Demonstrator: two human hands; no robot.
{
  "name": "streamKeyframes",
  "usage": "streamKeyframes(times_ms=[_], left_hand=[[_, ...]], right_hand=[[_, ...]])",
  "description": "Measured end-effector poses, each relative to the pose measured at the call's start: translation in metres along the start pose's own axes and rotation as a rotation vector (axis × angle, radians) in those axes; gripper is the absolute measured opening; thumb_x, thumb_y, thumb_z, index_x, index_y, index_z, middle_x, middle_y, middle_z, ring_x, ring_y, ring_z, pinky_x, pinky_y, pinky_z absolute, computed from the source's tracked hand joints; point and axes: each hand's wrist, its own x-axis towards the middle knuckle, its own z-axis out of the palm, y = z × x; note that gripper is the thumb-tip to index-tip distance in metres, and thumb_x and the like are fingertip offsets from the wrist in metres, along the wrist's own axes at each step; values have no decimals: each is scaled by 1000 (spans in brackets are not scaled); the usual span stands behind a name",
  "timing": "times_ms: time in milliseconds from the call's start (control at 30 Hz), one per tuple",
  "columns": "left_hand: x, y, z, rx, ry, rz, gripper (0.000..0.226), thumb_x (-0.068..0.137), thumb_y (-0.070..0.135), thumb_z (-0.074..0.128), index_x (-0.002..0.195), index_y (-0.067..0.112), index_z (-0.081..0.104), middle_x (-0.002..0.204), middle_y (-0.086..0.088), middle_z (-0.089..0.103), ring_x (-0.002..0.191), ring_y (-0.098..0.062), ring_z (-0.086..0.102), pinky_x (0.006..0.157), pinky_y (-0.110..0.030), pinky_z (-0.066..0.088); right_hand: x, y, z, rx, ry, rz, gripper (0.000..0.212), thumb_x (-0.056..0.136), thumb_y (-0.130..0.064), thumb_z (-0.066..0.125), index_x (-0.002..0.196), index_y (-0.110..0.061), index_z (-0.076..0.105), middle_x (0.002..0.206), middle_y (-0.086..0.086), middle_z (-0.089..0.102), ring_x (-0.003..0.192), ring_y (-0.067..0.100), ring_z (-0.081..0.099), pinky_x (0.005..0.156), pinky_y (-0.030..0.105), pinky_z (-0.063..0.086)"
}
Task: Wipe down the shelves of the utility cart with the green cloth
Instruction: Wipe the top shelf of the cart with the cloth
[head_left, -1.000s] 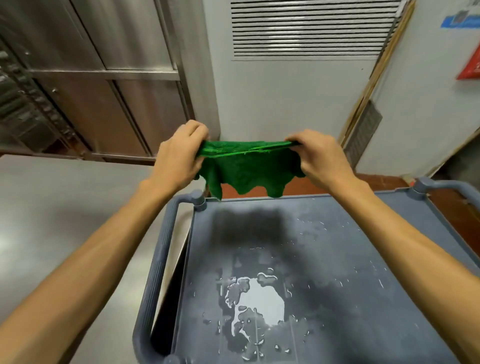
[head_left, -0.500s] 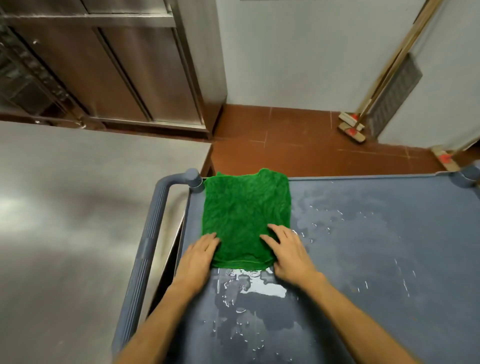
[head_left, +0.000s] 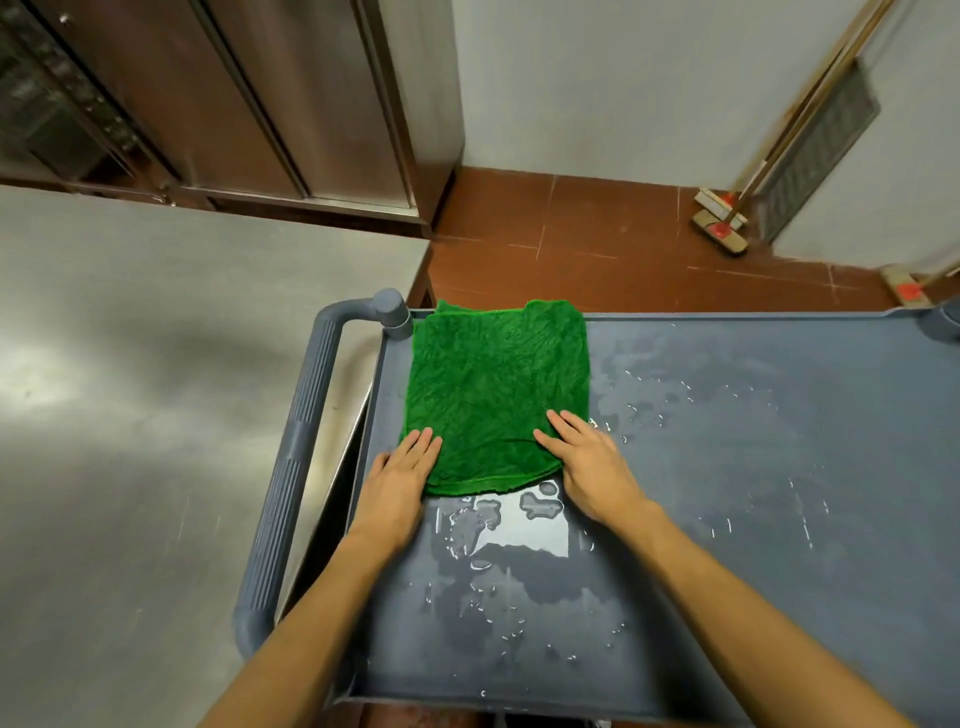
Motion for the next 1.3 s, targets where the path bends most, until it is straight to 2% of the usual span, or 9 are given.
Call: streamKeyframes(times_ms=[400,733,933,1067,1200,1300], left_hand=[[-63,4,12,20,-63,8,82,89,-9,41,160,22,14,168,4,9,155,-13,7,123,-48,17],[-132,16,34,63,-93,43,76,93,-5,38,160,20,15,168,3,12,155,-15,10,123,-48,14],[-170,22,44,119,-124,70,75,92,0,45,159,18,18,167,0,16,154,-17,16,122,-52,16],[-191,29,43,172,-146,86,72,91,8,51,157,18,25,164,-1,27,150,-18,27,121,-55,15],[-211,37,45,232,-139,89,60,90,13,52,148,19,40,149,-1,46,138,-21,44,119,-55,16],[-224,42,49,260,-121,95,52,92,14,50,143,18,44,145,-2,50,135,-23,48,118,-55,14]], right_hand=[[-75,-35,30,9,18,105,66,92,-5,40,152,-31,35,165,-6,18,152,15,12,117,36,21],[-147,-67,52,10,29,157,65,93,-5,41,152,-32,36,164,-6,20,151,13,13,119,38,18],[-186,-81,62,-3,7,178,63,93,-7,41,150,-34,38,163,-7,22,151,11,15,117,36,18],[-206,-89,66,2,-25,184,65,91,-6,43,149,-35,41,163,-7,24,150,11,17,117,36,16],[-222,-94,67,9,-38,186,62,90,-6,43,145,-35,47,161,-8,30,149,11,22,116,37,17],[-232,-99,66,28,-36,191,58,91,-9,42,141,-34,51,159,-9,34,148,10,25,117,35,18]])
